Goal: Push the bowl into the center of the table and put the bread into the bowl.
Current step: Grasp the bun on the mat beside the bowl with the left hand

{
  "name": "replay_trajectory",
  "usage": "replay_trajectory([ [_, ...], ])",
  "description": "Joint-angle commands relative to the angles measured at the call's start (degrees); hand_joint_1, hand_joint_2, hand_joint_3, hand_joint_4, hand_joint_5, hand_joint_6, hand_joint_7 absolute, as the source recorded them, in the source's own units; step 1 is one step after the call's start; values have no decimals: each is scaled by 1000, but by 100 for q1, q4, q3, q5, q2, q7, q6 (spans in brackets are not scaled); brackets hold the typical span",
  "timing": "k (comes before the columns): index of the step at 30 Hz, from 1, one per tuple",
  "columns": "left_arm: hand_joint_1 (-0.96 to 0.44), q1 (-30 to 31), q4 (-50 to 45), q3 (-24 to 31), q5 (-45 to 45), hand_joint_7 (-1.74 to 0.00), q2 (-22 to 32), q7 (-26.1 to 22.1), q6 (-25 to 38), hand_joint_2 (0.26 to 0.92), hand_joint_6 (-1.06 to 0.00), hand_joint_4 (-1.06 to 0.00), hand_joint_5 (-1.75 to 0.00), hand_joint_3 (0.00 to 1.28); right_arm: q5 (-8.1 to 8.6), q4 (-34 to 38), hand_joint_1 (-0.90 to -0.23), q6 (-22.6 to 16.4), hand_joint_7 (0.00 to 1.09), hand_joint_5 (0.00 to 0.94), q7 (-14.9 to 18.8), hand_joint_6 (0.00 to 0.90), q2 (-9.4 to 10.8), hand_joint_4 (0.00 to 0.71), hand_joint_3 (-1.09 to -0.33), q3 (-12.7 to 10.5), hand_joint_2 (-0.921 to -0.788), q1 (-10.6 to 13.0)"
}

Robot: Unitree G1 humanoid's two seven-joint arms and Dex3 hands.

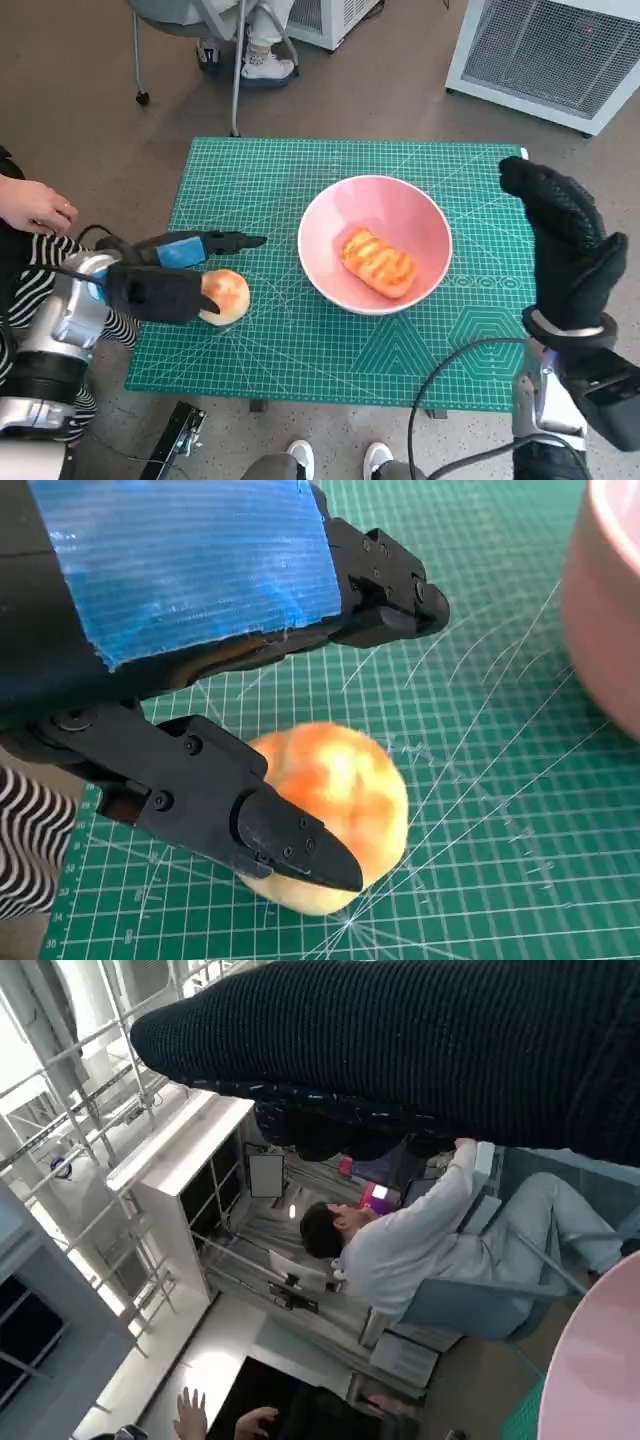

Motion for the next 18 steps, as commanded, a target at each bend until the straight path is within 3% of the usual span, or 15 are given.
replay_trajectory([
  [1, -161, 10, 51, -121, 159, -28, -47, 125, 40, 756, -339, -279, -41, 4, -9, -26, -692, 124, 510, 0, 12, -1, -43, 120, -754, -19, -921, 171],
  [5, -111, 34, 23, -189, 247, -60, -40, 154, 97, 759, -439, -391, -53, 7, -18, -35, -692, 141, 509, 0, 13, -1, -52, 120, -754, -28, -921, 176],
  [7, -69, 38, -8, -206, 293, -112, -37, 164, 161, 775, -550, -506, -92, 16, -27, -46, -692, 151, 509, 0, 12, -1, -54, 120, -754, -26, -921, 179],
  [10, -41, 68, -103, -201, 294, -171, -20, 156, 218, 785, -625, -608, -104, 28, -29, -66, -692, 168, 509, 0, 10, -1, -59, 120, -755, -26, -921, 184],
  [14, -4, 195, -312, -130, 188, -633, 28, 143, 190, 766, -582, -773, -220, 122, -32, -60, -692, 182, 509, 0, 11, -1, -60, 120, -756, -22, -921, 176],
  [16, -179, 230, -362, -115, 170, -951, 37, 147, 185, 841, -604, -745, -426, 120, -32, -58, -692, 184, 509, 0, 13, -1, -60, 119, -756, -20, -921, 177],
  [18, -288, 259, -364, -110, 169, -1144, 41, 193, 137, 888, -621, -711, -606, 115, -37, -37, -692, 181, 510, 0, 17, -1, -59, 120, -756, -14, -921, 171],
])
